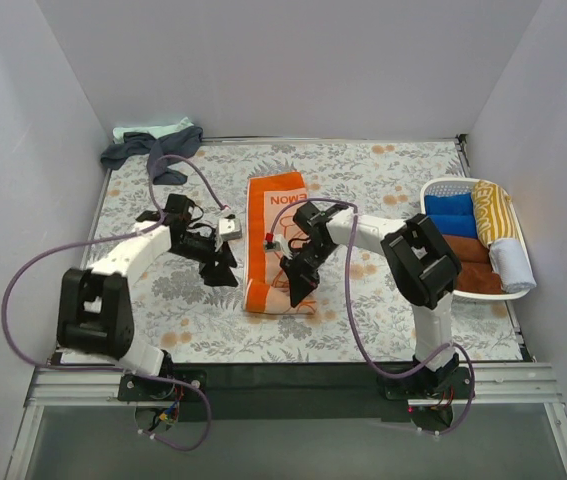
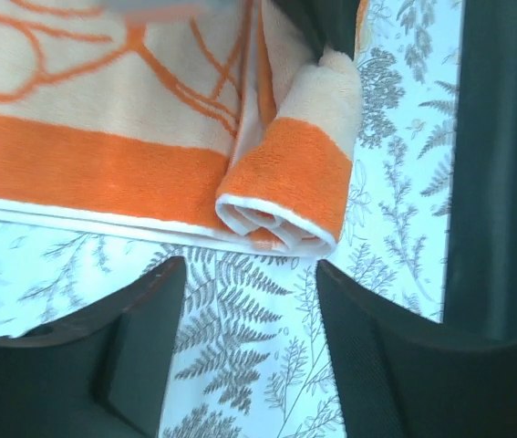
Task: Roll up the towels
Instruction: Roll the towel
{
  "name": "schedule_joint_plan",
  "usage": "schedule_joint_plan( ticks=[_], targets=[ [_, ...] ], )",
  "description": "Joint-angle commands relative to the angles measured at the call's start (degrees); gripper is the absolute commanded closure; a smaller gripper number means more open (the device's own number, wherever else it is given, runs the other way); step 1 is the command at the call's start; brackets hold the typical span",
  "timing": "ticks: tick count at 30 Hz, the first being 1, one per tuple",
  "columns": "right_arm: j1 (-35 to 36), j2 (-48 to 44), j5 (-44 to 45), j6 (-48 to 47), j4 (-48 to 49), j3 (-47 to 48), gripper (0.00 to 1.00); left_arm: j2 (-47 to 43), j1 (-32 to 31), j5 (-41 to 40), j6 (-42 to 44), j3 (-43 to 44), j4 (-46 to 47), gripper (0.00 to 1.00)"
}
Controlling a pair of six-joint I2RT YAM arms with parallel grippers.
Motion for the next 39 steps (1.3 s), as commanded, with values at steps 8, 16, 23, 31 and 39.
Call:
schedule_joint_plan(
  ticks=[8, 16, 23, 31, 39],
  targets=[
    [-3.5, 13.9, -9.1, 2.9, -13.5, 9.3, 0.99, -35.8, -20.9, -28.4, 1.4, -22.0, 27.1, 0.28],
    [-5.0, 20.6, -13.0, 2.6, -18.7, 14.0, 0.99, -28.6, -39.9, -43.7, 3.0, -24.4, 36.6, 0.30],
    [-5.3, 22.5, -13.8, 2.3, -20.0, 14.9, 0.99, -15.9, -45.5, -51.5, 0.7, -24.1, 41.6, 0.43],
    [-8.7, 17.1, -11.8, 5.4, -17.9, 13.8, 0.99, -9.3, -45.1, -46.0, -4.8, -17.0, 25.5, 0.95],
    [-16.0, 6.6, -4.5, 13.2, -9.1, 15.1, 0.54, 0.2, -34.8, -27.8, -0.7, -4.9, 5.7, 1.00]
  ],
)
